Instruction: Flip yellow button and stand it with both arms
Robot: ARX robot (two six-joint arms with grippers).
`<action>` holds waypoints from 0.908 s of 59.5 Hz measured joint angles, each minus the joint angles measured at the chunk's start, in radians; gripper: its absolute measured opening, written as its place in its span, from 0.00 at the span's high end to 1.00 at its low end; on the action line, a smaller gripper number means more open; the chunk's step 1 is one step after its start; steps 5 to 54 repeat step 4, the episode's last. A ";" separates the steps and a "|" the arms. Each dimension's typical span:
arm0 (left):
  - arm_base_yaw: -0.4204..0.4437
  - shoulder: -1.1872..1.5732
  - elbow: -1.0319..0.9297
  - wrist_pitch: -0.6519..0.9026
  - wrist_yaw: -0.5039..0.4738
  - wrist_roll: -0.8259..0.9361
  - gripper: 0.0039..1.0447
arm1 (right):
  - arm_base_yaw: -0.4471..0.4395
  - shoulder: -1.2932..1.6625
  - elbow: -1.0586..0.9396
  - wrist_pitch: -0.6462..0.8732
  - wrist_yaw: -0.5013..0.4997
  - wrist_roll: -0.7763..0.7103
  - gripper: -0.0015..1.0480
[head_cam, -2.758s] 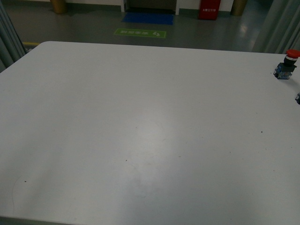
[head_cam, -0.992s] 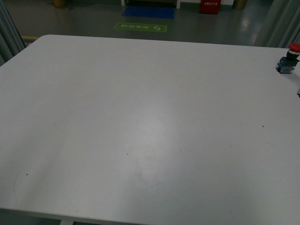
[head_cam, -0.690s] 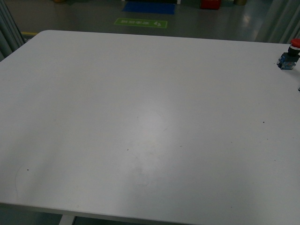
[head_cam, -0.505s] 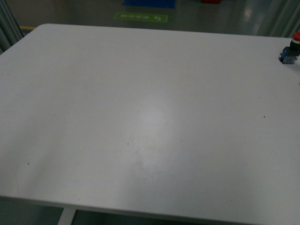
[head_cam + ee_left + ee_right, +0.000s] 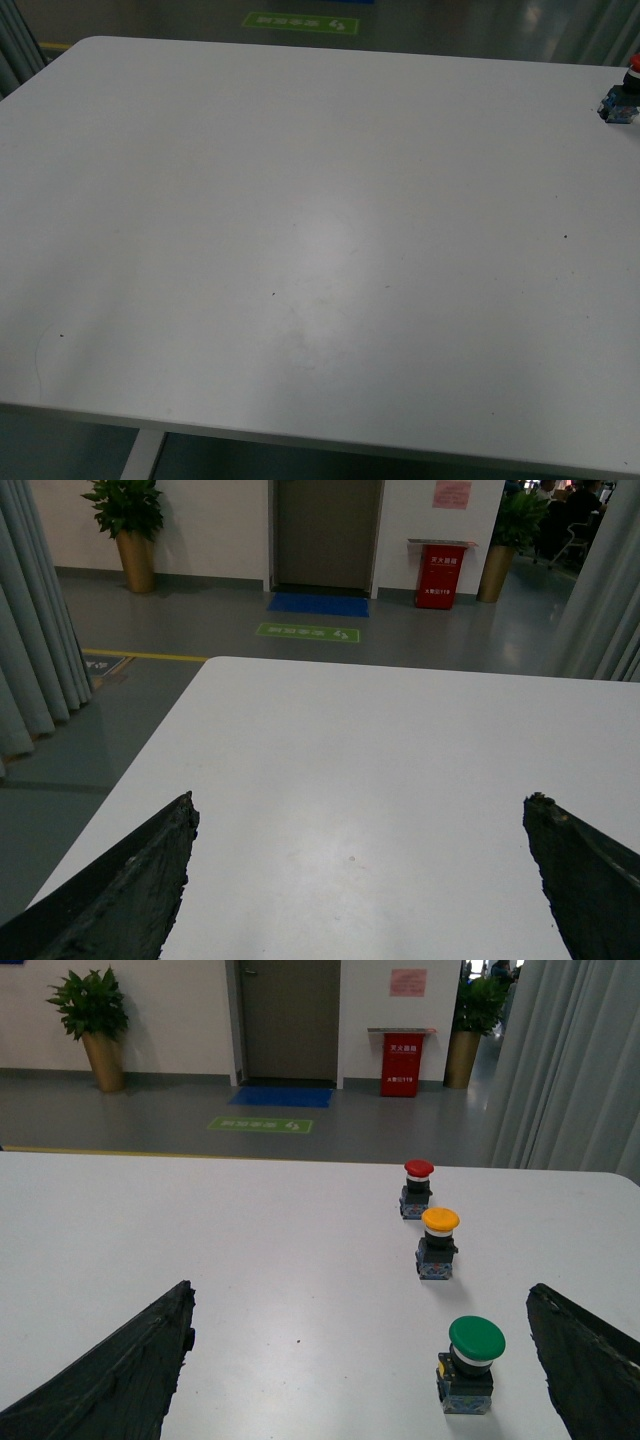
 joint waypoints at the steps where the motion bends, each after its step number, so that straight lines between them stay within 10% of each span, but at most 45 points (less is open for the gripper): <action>1: 0.000 0.000 0.000 0.000 0.000 0.000 0.06 | 0.000 0.000 0.000 0.000 0.000 0.000 0.07; 54: 0.000 0.000 0.000 0.000 0.000 0.000 0.06 | 0.000 0.000 0.000 0.000 0.000 0.000 0.07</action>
